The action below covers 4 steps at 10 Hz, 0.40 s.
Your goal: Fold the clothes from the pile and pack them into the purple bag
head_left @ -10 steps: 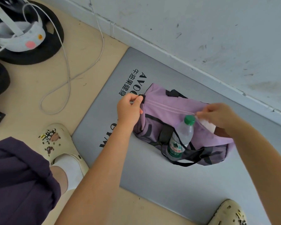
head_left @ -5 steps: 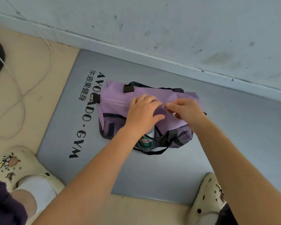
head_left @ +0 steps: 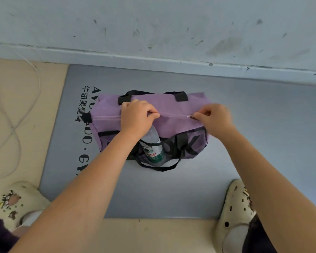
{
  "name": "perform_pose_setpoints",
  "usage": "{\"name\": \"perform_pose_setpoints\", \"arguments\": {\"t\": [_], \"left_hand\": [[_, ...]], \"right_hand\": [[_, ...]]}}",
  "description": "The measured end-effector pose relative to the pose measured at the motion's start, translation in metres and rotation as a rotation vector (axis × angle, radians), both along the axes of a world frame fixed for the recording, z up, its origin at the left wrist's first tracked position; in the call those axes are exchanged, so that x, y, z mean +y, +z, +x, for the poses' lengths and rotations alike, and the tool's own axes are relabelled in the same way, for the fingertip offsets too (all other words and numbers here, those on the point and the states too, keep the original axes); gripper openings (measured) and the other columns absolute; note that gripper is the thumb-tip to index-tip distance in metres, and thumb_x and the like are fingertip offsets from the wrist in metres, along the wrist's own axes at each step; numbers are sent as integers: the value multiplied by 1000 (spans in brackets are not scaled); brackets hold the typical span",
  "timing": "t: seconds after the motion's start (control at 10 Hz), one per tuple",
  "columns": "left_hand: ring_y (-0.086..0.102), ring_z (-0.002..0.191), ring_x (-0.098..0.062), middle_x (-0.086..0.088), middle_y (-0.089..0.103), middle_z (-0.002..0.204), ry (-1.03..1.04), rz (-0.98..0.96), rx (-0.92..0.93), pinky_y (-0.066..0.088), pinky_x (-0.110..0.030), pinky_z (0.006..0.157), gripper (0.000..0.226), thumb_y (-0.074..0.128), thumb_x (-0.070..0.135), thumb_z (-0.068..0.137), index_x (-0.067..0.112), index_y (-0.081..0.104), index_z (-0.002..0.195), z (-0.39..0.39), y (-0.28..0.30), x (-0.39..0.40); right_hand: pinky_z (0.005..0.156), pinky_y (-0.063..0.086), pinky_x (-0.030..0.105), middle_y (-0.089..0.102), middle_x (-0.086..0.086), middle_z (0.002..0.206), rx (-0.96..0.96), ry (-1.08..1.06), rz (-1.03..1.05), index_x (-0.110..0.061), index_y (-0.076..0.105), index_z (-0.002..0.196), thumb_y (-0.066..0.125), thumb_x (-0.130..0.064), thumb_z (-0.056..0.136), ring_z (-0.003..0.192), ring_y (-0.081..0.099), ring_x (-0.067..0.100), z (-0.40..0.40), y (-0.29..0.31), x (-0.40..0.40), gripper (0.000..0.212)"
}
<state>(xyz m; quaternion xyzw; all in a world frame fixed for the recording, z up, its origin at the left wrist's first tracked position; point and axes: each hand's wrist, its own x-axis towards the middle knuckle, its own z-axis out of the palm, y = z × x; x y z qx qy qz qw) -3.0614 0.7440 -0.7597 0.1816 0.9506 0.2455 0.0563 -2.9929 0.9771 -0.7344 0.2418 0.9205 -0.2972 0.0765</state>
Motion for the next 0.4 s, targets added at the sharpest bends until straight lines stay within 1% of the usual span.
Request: {"name": "perform_pose_setpoints", "arguments": {"t": [0.1,0.2,0.3,0.4], "left_hand": [[55,98,-20,11,70,93,51,-29,8,30,-37,86,16,64,42,90,31,75,88,0,0,-4],[57,101,-22,9,72,95,33,-74,-19,35,-39,88,16,64,40,91,30,76,91,3,5,-3],[58,110,-22,5,72,109,33,38,-98,44,-41,96,23,66,38,90,24,74,107,10,25,-3],[59,112,-17,4,69,116,74,291,-184,44,-29,97,27,65,31,92,18,70,116,22,65,-6]], "right_hand": [[65,33,26,62,1,76,38,-207,101,-13,70,78,69,-29,85,73,53,20,23,5,42,18],[66,36,27,61,2,72,45,-330,58,-11,64,78,69,-29,85,75,57,24,41,14,60,20],[57,38,25,59,-5,67,112,-296,-77,-19,61,77,68,-31,85,64,58,20,43,32,47,16],[51,39,23,62,-2,65,207,-203,-217,-20,63,76,67,-28,86,47,55,7,41,75,23,14]]}}
